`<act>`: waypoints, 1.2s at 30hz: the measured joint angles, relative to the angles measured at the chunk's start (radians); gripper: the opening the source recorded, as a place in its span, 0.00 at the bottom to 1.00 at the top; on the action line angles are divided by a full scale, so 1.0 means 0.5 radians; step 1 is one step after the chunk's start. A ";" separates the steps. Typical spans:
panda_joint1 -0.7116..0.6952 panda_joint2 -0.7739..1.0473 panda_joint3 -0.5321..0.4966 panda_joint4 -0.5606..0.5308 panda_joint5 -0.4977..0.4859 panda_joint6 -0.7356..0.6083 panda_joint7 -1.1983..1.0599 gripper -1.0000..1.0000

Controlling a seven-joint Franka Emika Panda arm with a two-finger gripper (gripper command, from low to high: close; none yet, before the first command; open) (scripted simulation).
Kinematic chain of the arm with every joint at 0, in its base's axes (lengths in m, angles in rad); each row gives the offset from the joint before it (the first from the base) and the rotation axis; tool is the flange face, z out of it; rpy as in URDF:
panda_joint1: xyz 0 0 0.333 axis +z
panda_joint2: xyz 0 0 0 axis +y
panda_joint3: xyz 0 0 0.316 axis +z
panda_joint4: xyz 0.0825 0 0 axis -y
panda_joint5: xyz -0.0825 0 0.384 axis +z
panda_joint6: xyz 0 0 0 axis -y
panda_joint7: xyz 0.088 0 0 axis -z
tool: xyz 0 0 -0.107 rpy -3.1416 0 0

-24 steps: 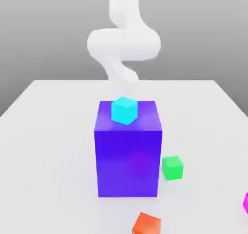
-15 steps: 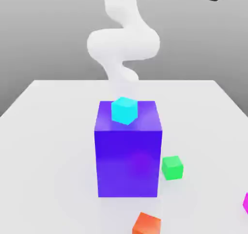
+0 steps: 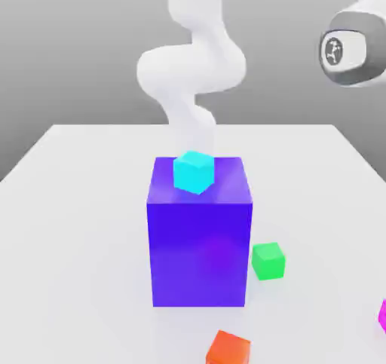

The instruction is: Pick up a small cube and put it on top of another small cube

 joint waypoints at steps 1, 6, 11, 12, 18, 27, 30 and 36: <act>0.019 0.073 0.015 0.005 -0.030 0.019 -0.035 0.50; 0.145 0.438 0.060 0.033 -0.216 0.121 -0.171 0.50; 0.216 0.772 0.001 0.101 -0.309 0.350 -0.145 0.00; 0.216 0.772 0.001 0.101 -0.309 0.350 -0.145 0.00; 0.216 0.770 0.002 0.100 -0.310 0.344 -0.146 0.00; 0.116 0.157 -0.013 -0.275 -0.348 0.121 -0.303 0.00; 0.066 -0.059 -0.048 -0.491 -0.385 0.130 -0.405 0.00; -0.014 -0.470 -0.114 -0.936 -0.323 0.173 -0.711 0.00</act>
